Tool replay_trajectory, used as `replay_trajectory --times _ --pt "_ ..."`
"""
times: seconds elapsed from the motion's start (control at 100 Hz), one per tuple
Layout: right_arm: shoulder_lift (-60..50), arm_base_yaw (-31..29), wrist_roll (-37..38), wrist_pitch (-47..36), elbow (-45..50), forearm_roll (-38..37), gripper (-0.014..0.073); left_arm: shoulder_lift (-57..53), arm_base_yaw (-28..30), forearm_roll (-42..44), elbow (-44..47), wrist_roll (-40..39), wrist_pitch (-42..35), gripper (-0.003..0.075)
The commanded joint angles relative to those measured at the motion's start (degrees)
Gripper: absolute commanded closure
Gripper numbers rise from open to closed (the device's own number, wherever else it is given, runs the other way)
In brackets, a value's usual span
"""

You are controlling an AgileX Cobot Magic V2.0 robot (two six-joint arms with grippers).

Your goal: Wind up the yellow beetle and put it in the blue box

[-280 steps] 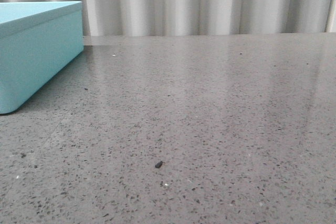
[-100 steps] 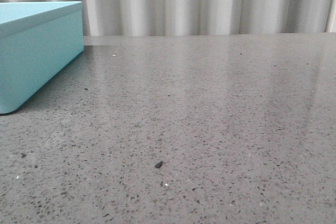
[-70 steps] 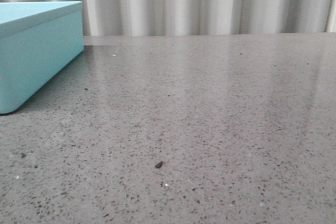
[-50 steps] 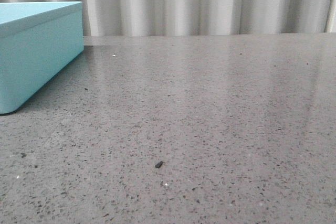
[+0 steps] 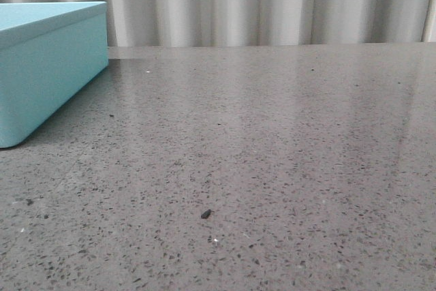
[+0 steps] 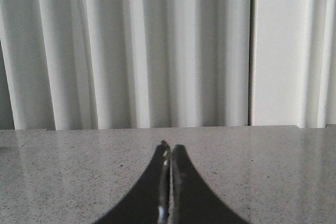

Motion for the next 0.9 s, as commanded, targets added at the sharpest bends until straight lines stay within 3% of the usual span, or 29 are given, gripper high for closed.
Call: replay_trajectory --times 0.0,0.89 --pt "0.66 0.20 -0.46 -4.91 -1.37 -0.65 0.0656 -1.85 0.06 0.05 1.41 -0.54 -3.13 0.0741" --pt "0.66 0.20 -0.46 -6.46 -0.32 -0.65 0.0656 -1.85 0.06 0.05 1.41 -0.54 -3.13 0.0741"
